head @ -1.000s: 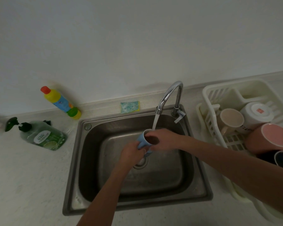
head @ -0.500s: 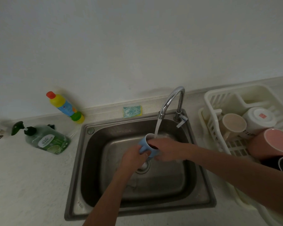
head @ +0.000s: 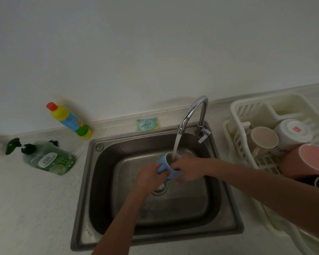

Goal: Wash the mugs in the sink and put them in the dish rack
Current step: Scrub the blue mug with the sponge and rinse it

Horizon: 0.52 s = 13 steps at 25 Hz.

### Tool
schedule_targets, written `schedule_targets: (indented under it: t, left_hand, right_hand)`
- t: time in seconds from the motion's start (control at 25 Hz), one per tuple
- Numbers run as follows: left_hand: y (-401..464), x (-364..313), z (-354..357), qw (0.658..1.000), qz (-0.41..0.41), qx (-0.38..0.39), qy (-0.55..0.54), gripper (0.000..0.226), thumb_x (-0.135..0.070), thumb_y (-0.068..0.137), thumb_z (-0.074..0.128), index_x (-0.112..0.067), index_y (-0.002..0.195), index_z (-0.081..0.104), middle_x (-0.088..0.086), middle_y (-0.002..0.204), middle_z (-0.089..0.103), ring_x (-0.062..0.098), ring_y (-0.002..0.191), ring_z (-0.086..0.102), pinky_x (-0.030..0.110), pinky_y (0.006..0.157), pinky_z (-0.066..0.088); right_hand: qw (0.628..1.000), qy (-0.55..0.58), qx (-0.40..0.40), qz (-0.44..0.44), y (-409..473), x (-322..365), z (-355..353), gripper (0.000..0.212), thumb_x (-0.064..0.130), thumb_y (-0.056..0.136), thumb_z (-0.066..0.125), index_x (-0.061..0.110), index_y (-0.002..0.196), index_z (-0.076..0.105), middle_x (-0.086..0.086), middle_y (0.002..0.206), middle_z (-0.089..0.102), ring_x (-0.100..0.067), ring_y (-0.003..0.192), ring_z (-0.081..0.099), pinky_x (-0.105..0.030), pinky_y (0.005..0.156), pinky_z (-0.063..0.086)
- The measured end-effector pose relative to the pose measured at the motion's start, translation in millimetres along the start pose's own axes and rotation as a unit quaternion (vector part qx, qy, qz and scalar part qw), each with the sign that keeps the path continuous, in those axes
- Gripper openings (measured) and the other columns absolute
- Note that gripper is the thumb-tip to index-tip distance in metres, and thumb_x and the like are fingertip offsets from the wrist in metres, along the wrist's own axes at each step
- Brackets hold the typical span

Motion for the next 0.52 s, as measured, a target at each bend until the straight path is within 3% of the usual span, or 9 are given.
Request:
schedule_targets:
  t: [0.12, 0.28, 0.4, 0.52]
  left_hand:
    - [2.7, -1.3, 0.2, 1.000, -0.004, -0.002, -0.009, 0.023, -0.042, 0.094, 0.059, -0.021, 0.100, 0.065, -0.001, 0.087, 0.067, 0.011, 0.080, 0.064, 0.033, 0.082, 0.056]
    - [1.6, -7.3, -4.1, 1.000, 0.019, 0.005, -0.004, 0.021, -0.039, 0.094, 0.060, -0.021, 0.101, 0.066, -0.002, 0.089, 0.068, 0.009, 0.079, 0.062, 0.025, 0.074, 0.051]
    - [2.2, -8.9, -6.9, 1.000, 0.022, 0.004, -0.011, 0.021, -0.040, 0.095, 0.060, -0.021, 0.104, 0.066, -0.001, 0.091, 0.069, 0.011, 0.082, 0.064, 0.030, 0.081, 0.055]
    - [4.5, -8.1, -10.2, 1.000, 0.026, 0.006, 0.009, 0.024, -0.038, 0.095, 0.059, -0.018, 0.105, 0.067, 0.002, 0.094, 0.069, 0.011, 0.084, 0.063, 0.027, 0.079, 0.051]
  right_hand:
    - [0.998, -0.001, -0.065, 0.006, -0.7, -3.4, -7.5, 0.043, 0.022, 0.087, 0.069, 0.017, 0.128, 0.057, -0.003, 0.121, 0.063, -0.019, 0.108, 0.060, -0.036, 0.097, 0.049]
    - [0.999, -0.042, 0.009, -0.005, -2.9, -3.9, -4.3, 0.048, 0.022, 0.088, 0.067, 0.018, 0.134, 0.054, -0.002, 0.125, 0.060, -0.015, 0.108, 0.057, -0.034, 0.099, 0.048]
    - [0.998, -0.019, -0.046, 0.024, 7.5, -8.2, -9.1, 0.047, 0.034, 0.084, 0.067, 0.022, 0.129, 0.056, 0.000, 0.121, 0.062, -0.016, 0.108, 0.059, -0.040, 0.099, 0.049]
    - [0.997, -0.061, 0.013, 0.035, 10.0, -4.6, -1.8, 0.048, 0.030, 0.089, 0.067, 0.016, 0.134, 0.053, -0.004, 0.126, 0.060, -0.020, 0.110, 0.059, -0.036, 0.100, 0.049]
Point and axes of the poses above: each hand's wrist, its own y-axis towards the middle knuckle, its own z-axis out of the palm, x = y × z, the point moved 3 cm from there along y, towards the middle knuckle
